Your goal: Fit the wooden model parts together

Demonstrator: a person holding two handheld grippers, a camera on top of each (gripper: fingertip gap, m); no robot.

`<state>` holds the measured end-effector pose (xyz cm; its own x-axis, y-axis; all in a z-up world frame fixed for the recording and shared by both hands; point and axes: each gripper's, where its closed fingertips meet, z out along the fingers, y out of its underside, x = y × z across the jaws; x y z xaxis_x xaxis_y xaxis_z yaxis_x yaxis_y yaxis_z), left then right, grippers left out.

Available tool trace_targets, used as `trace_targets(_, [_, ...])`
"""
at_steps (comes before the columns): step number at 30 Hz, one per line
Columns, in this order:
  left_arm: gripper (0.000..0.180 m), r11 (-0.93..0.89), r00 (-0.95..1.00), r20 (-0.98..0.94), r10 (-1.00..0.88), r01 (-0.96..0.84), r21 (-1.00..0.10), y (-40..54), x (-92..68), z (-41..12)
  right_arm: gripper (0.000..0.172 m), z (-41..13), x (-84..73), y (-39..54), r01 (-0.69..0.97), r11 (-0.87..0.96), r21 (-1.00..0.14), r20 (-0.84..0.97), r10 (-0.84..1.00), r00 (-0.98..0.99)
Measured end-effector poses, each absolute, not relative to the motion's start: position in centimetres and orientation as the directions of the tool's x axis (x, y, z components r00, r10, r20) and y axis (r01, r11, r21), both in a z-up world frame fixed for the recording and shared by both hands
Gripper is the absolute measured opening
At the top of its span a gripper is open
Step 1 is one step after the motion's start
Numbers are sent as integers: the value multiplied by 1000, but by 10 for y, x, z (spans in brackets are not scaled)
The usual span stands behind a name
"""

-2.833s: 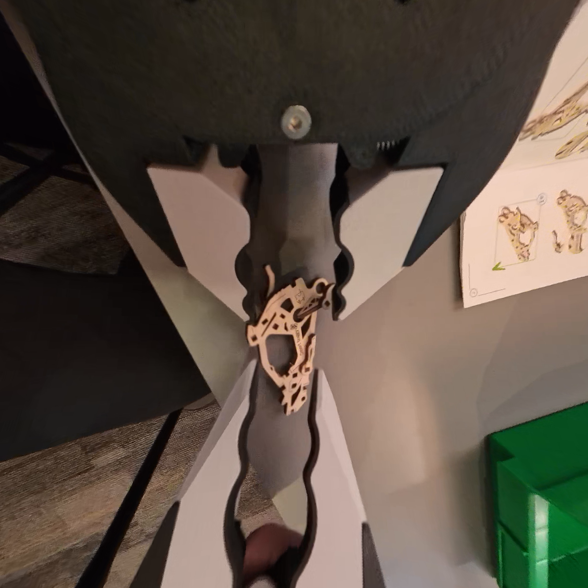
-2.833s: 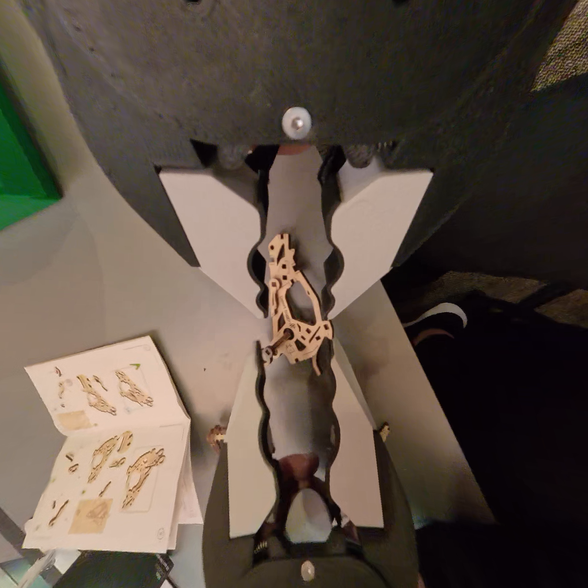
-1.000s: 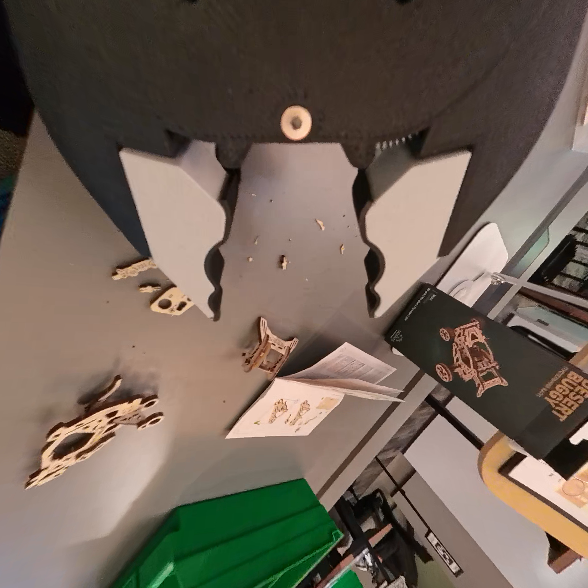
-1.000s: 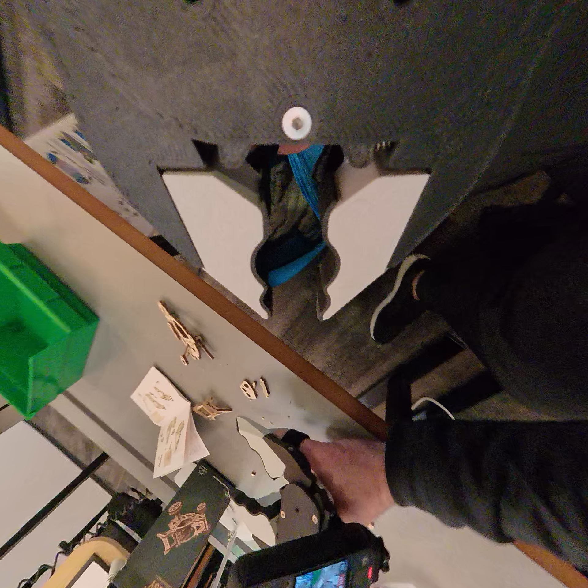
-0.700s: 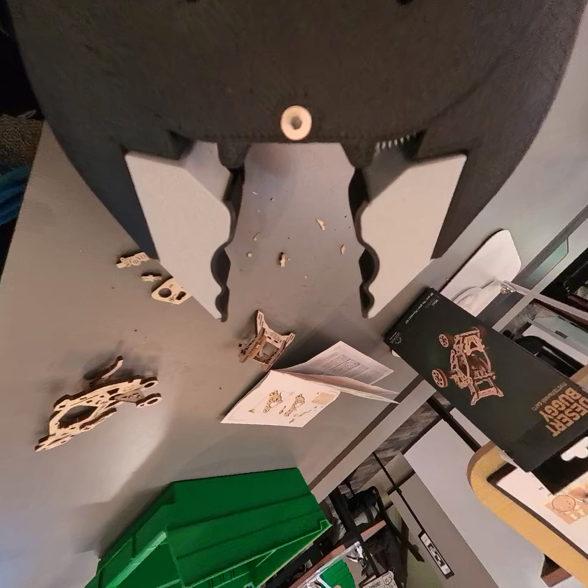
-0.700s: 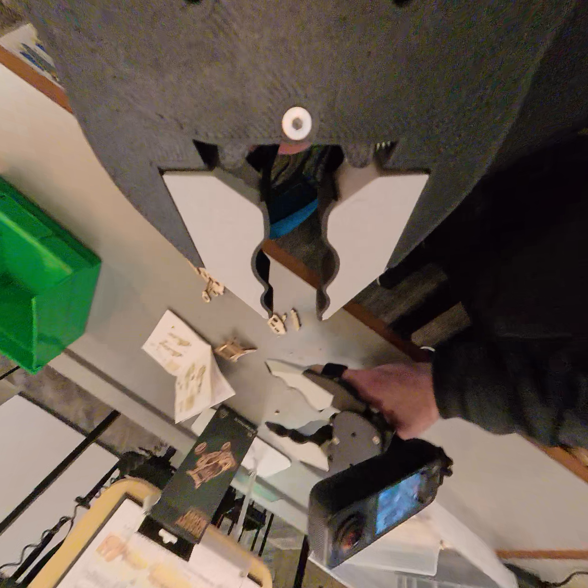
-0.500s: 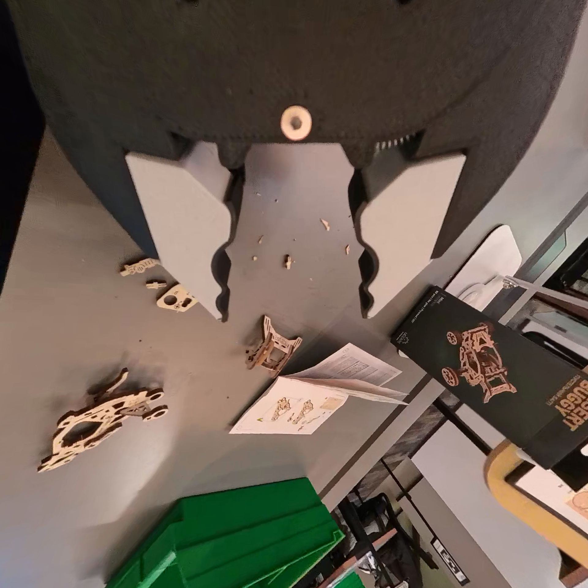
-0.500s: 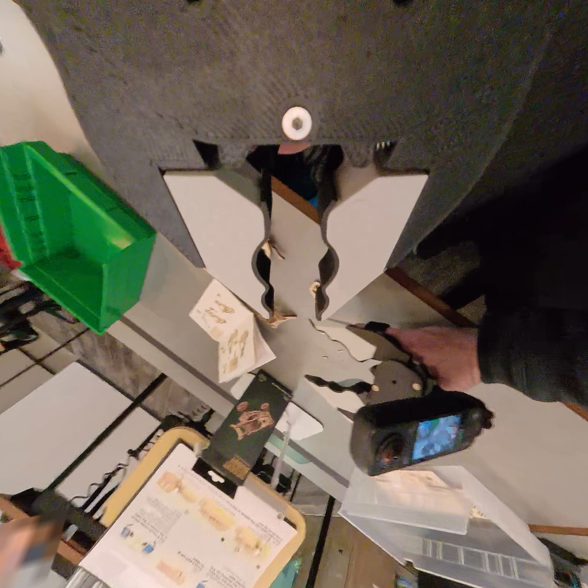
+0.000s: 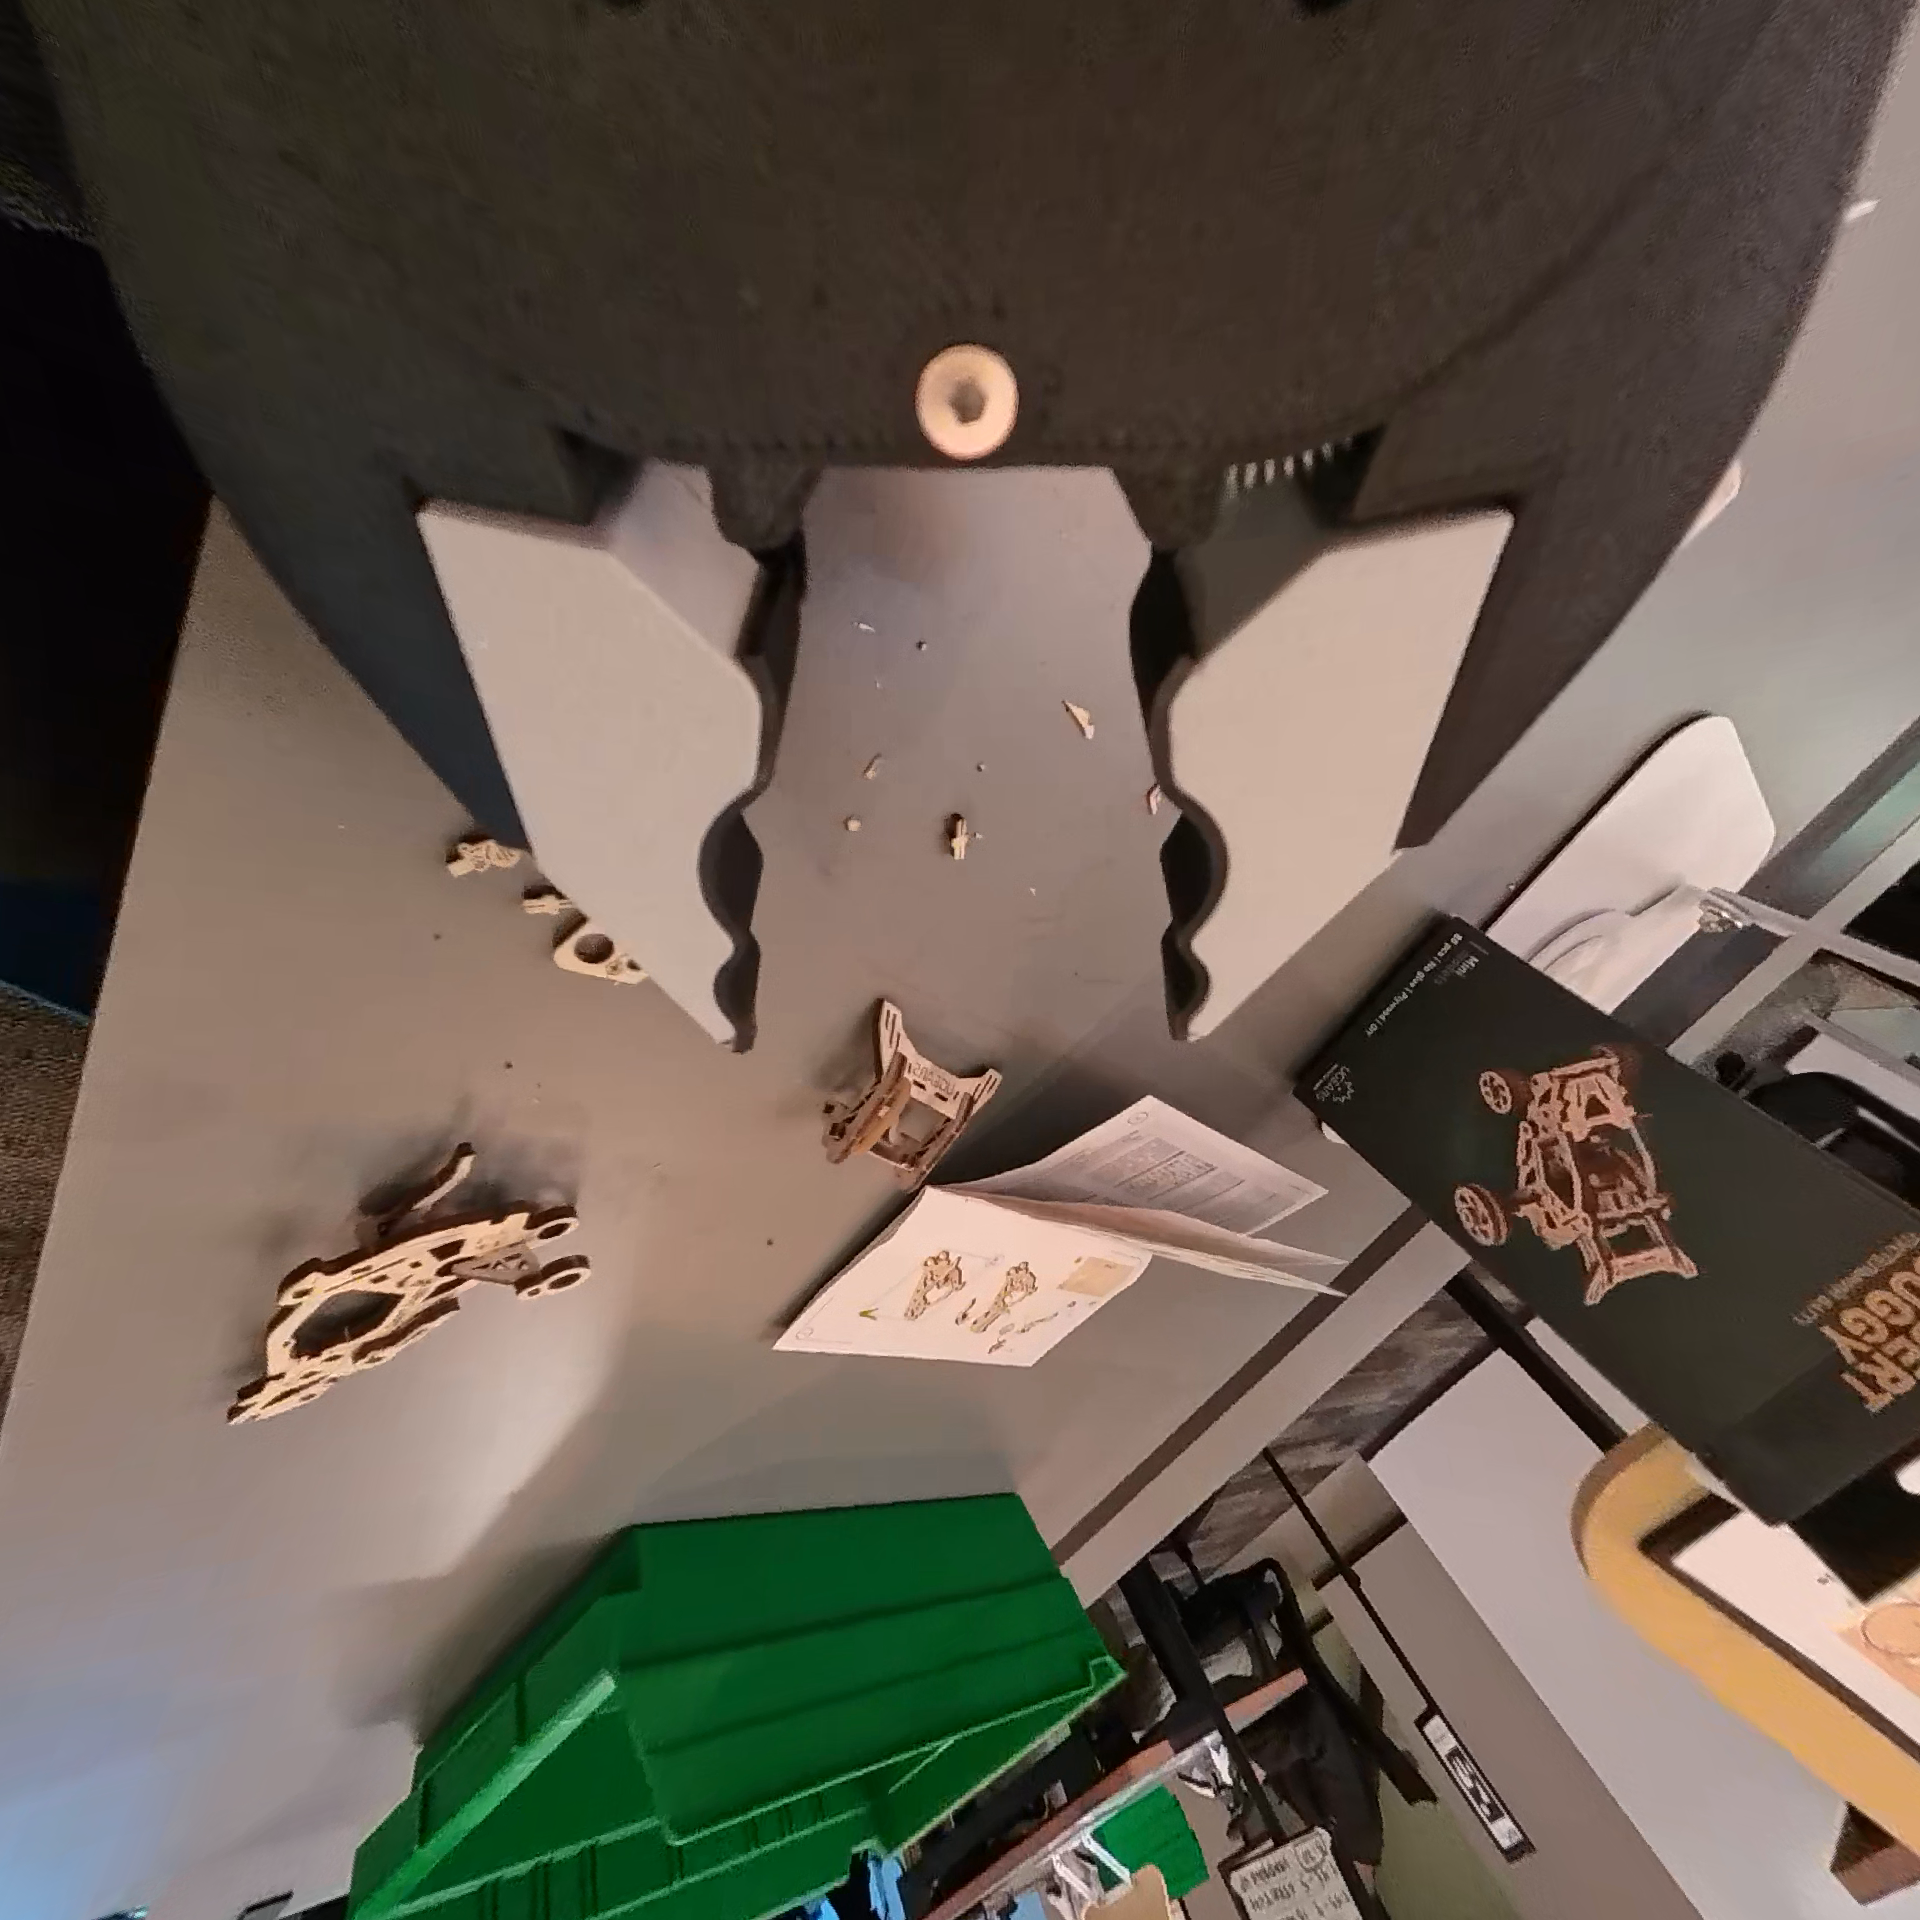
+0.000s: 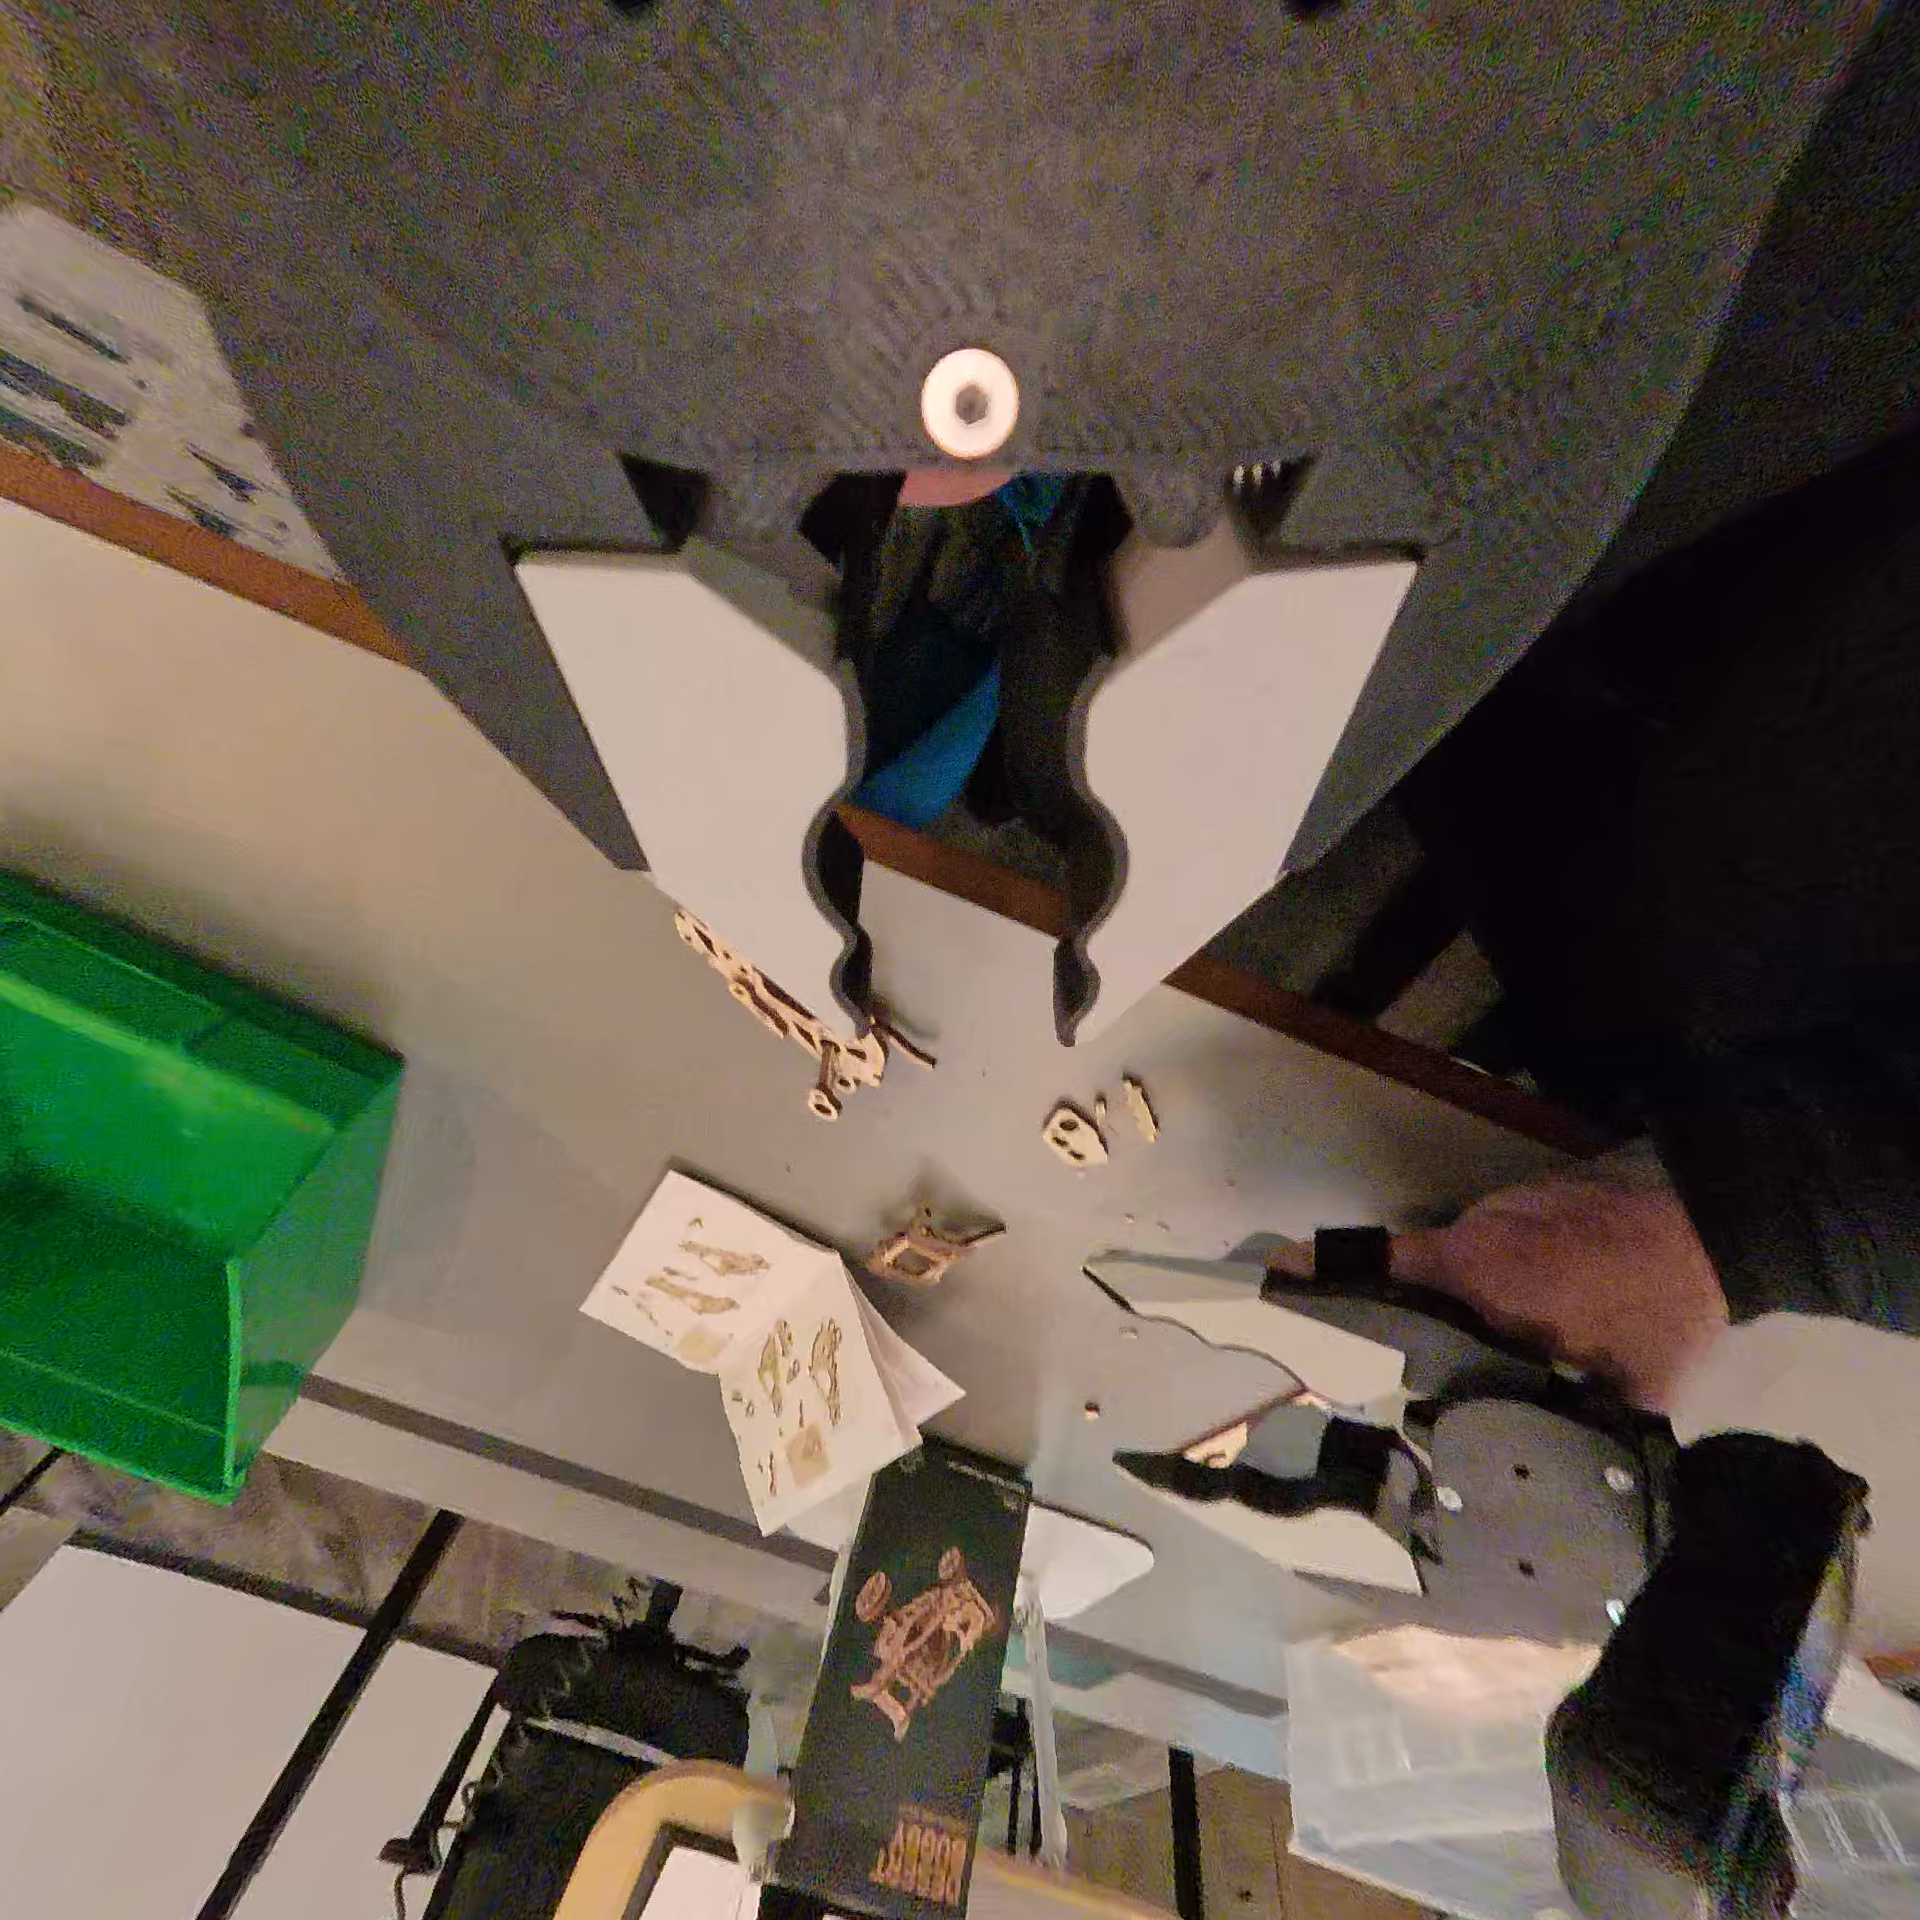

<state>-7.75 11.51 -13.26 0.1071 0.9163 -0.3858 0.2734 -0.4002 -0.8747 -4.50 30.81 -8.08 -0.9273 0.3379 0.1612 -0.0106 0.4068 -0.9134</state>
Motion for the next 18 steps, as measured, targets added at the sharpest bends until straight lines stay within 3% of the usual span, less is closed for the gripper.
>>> trace_targets(11, [75, -441, 126, -422, 898, 298, -847, 122, -84, -139, 36, -39, -118, 267, -52, 376, -925, 171, 291, -941])
trace_targets(18, [72, -418, 177, -383, 907, 247, -874, 126, -87, -133, 40, -105, -134, 268, -240, 617, -750, 269, -47, -962])
